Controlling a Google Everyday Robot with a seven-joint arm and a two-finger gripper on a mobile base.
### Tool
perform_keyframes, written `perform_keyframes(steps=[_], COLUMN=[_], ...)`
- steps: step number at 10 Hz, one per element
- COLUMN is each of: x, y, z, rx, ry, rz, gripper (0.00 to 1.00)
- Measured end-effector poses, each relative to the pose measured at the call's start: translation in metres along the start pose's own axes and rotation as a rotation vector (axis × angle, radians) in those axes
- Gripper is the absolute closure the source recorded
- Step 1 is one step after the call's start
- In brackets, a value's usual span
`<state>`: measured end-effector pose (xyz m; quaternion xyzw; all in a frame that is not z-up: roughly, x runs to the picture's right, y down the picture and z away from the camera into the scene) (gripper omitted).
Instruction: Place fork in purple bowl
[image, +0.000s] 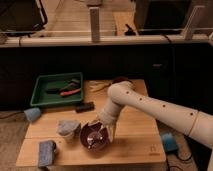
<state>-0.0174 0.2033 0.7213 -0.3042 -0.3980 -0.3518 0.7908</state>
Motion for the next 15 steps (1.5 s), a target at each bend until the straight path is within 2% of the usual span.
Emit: perform_keyframes(steps=[2,3,15], x=[0.0022,0.0030,0.0018], y=[0.0012,0.0031,0.0010], z=[-0.0065,-0.0083,-0.0066], rx=[0.038,0.042,0.042], ry=[-0.030,-0.036,-0.038], rz=[-0.015,-0.016,-0.020], gripper=[0.20,0.20,0.20])
